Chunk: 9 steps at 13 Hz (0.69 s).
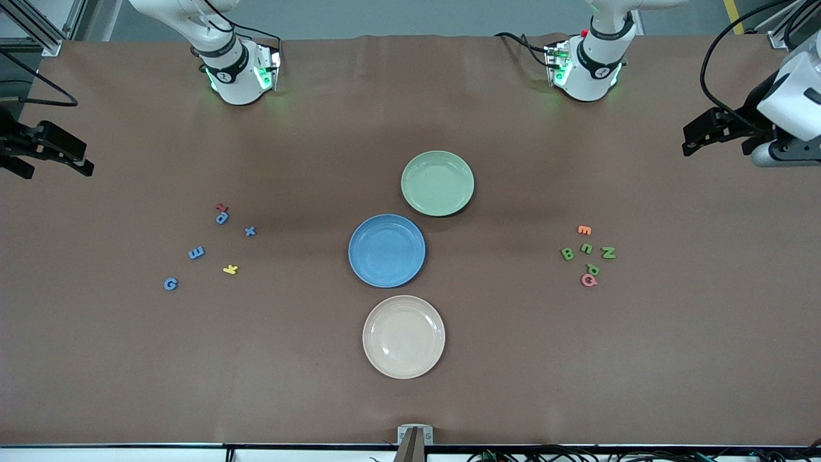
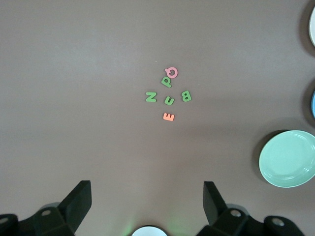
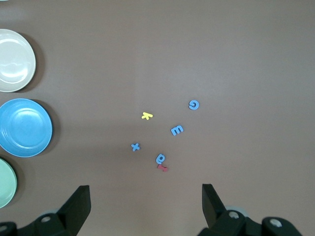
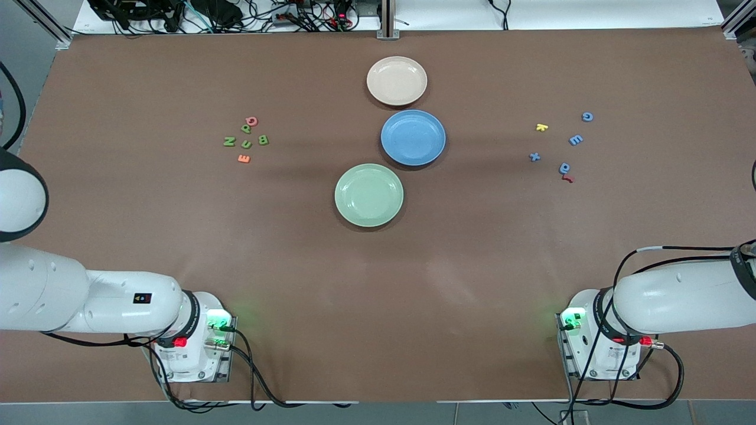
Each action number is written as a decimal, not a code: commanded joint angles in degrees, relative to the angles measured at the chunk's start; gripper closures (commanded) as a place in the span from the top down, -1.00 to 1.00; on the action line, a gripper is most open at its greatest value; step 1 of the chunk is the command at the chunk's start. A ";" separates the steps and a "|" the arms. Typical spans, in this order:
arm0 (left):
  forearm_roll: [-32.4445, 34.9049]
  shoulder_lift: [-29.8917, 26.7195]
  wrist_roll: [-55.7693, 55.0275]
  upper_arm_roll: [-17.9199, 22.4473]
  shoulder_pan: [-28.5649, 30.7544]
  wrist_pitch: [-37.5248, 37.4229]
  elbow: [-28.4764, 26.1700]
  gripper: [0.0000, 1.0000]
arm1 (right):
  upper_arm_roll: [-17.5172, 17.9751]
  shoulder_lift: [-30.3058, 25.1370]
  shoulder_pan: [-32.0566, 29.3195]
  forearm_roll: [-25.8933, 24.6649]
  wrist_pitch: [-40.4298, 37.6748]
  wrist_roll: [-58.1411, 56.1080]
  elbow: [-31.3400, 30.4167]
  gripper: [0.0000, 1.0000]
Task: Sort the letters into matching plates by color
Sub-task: 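Raise both arms from the rest pose toward the letter piles, then grasp the blue x with the right gripper while the left gripper grasps green p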
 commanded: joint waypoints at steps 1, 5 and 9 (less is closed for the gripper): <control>-0.91 3.17 1.64 0.28 1.38 2.38 0.74 1.00 | 0.82 2.03 -0.28 -0.57 -0.95 0.48 -0.25 1.00; -0.12 5.82 1.64 0.28 1.65 12.28 -5.74 1.00 | 1.00 2.39 0.24 0.04 5.51 0.83 -14.09 1.00; -0.12 6.78 1.55 0.02 2.18 25.39 -17.26 1.00 | 1.09 2.74 1.81 0.74 23.88 1.00 -29.49 1.00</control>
